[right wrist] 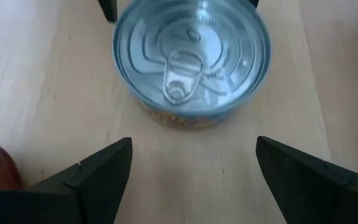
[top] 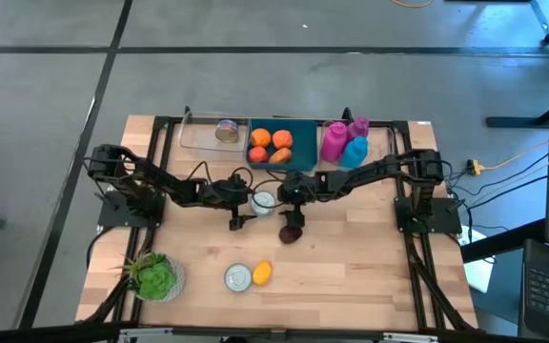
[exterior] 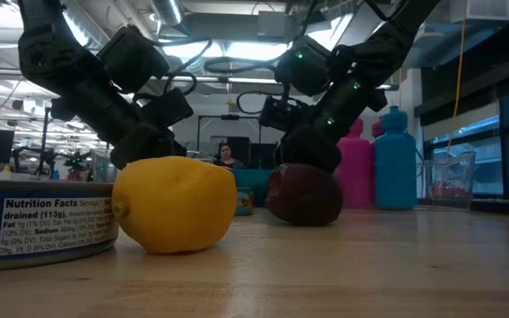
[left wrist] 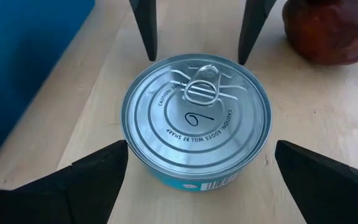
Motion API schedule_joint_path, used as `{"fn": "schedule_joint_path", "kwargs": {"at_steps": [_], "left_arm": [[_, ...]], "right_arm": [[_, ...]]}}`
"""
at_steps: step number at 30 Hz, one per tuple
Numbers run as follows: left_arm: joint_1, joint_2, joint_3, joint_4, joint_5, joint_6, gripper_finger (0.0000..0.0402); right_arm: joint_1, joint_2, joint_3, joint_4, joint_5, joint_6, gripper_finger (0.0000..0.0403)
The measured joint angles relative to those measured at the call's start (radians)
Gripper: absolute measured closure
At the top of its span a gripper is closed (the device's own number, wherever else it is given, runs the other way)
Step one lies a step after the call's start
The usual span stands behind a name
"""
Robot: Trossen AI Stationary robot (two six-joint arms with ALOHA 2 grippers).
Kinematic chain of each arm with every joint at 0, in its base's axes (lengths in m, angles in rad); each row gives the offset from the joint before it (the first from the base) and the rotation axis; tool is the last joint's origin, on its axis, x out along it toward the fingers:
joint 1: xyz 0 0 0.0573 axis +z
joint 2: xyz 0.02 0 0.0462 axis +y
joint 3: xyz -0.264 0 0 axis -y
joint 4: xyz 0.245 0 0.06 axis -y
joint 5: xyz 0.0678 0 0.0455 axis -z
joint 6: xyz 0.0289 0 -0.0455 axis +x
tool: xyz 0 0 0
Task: Pick & Place Food Item
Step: Put the top yellow blue tuna can into the left transparent bin
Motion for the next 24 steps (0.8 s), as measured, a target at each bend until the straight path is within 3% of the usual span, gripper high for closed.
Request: {"fn": "schedule_joint_path", "kwargs": {"at_steps": [7,11,18,24], "left_arm": [[0.0,0.0,0.0,0.0,-0.003,-0.007,0.0002],[0.0,0.0,0.0,0.008,0.019,-0.12,0.0002],[0.0,0.0,0.0,0.015,0.022,-0.239,0.0002],[0.0,0.0,0.0,-0.028,0.002,-0.225,0.0002]], "right_arm": [[0.0,0.0,0.0,0.024,0.0,0.0,0.0064],[0.0,0.0,0.0,0.024,0.0,0.0,0.0081],[0.0,0.0,0.0,0.024,-0.004,0.012,0.0161],[0.0,0.0,0.0,0.024,-0.055,0.019,0.0251]]}}
